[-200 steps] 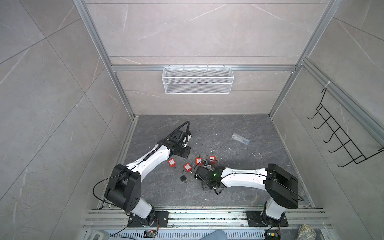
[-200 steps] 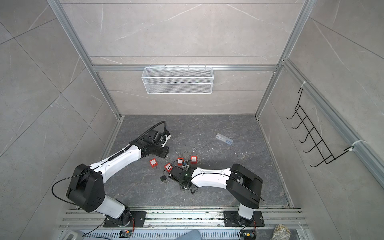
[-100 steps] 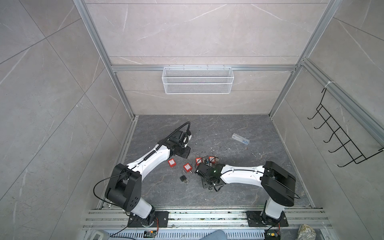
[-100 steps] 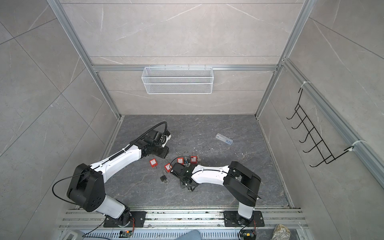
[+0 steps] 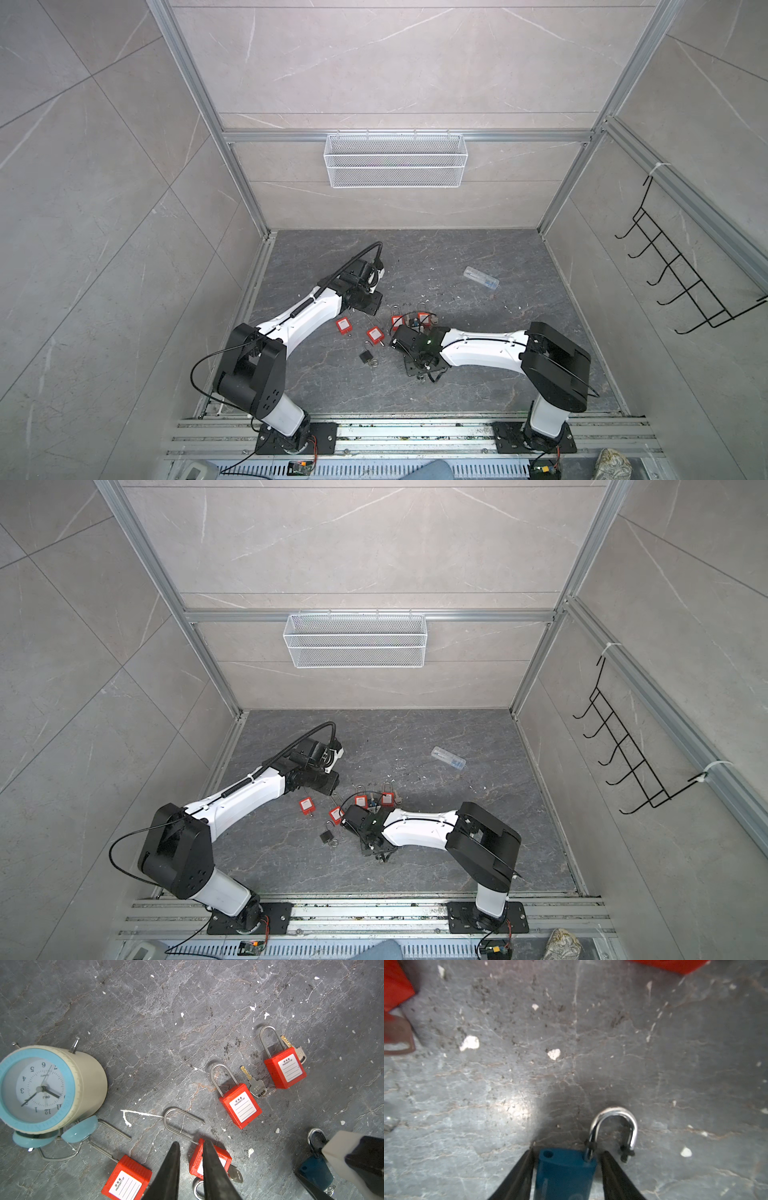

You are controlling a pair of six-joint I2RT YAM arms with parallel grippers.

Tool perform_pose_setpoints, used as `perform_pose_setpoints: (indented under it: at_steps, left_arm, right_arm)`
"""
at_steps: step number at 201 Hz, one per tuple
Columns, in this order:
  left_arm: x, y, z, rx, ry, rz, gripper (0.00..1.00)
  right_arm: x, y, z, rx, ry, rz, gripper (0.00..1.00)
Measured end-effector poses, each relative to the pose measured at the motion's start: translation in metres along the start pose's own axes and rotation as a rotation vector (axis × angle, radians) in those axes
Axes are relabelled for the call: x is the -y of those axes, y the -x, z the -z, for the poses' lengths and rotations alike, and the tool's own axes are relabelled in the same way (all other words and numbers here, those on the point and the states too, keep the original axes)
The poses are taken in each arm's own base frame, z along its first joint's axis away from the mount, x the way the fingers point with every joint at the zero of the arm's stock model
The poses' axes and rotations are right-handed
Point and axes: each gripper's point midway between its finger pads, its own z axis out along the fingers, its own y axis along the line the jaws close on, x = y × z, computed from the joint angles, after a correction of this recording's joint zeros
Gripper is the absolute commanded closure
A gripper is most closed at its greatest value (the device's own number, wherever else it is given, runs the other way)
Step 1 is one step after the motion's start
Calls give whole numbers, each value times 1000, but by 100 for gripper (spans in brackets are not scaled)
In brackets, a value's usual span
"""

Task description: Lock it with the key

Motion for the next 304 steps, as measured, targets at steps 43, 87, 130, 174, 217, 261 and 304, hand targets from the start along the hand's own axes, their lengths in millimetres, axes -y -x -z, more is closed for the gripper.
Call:
perform_pose_setpoints:
  at_steps: [43, 87, 130, 174, 217, 261, 304]
  left_arm:
    - [0, 5, -3, 9, -2, 0, 77]
    - [0, 3, -8, -2, -1, 1, 77]
    - [-1, 6, -11, -3, -2, 4, 77]
    - [0, 12, -9, 11, -3, 3, 77]
    - [2, 14, -5, 26, -13, -27, 77]
    - [14, 14, 24, 132, -59, -144, 76]
    - [49, 4, 69, 306, -212, -378, 75]
  right_arm:
    - [2, -1, 1, -4, -3, 9, 46]
    - [8, -8, 3, -23, -19, 25, 50]
    - [8, -10, 3, -34, -13, 56, 57]
    - [8, -11, 4, -40, -2, 99, 61]
    - [14, -8, 22, -15, -1, 251, 59]
    - [7, 23, 88, 197, 93, 492, 62]
    - [6, 29, 129, 367, 160, 786, 65]
